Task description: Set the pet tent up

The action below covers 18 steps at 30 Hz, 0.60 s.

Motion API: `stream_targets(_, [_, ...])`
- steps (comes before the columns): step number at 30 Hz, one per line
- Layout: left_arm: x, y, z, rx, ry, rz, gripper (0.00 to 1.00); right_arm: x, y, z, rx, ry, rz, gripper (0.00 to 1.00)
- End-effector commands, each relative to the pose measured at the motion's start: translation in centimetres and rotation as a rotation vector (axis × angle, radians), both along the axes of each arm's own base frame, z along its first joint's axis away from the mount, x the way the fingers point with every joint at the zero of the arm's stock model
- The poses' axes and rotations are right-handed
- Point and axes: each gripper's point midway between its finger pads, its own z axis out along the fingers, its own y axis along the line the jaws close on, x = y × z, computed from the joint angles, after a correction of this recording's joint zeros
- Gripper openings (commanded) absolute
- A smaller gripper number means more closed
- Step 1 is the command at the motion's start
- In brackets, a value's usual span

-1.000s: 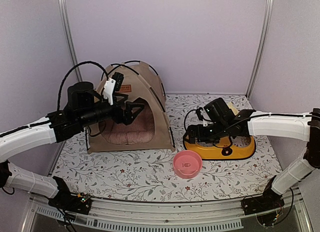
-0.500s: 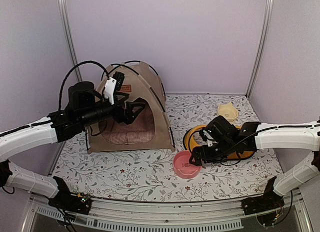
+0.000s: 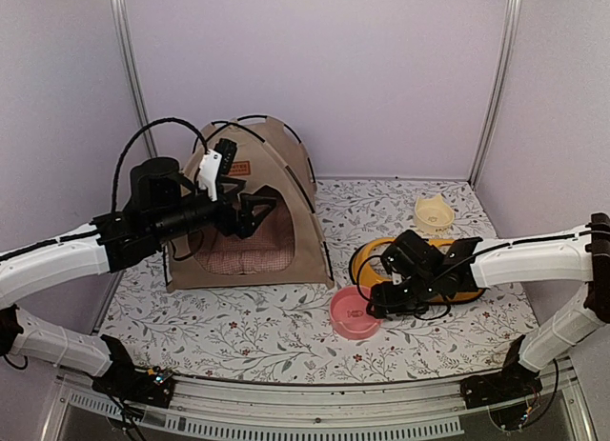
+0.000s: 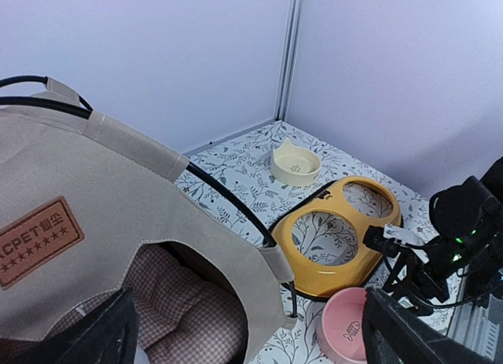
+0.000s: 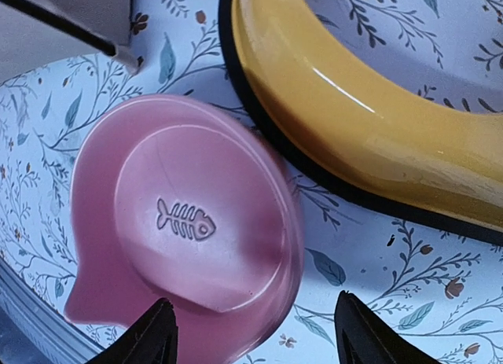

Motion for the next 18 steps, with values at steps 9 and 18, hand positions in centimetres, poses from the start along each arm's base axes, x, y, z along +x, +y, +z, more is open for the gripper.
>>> stream_targets(9, [-0.7, 0.2, 0.5, -0.010, -0.021, -0.004, 0.99, 1.8, 1.5, -2.6, -0.022, -0.011, -0.063, 0.35])
stream_targets(18, [-0.7, 0.3, 0.5, -0.007, -0.021, 0.000, 0.99, 2.8, 1.8, 0.1, 0.002, -0.063, -0.082, 0.02])
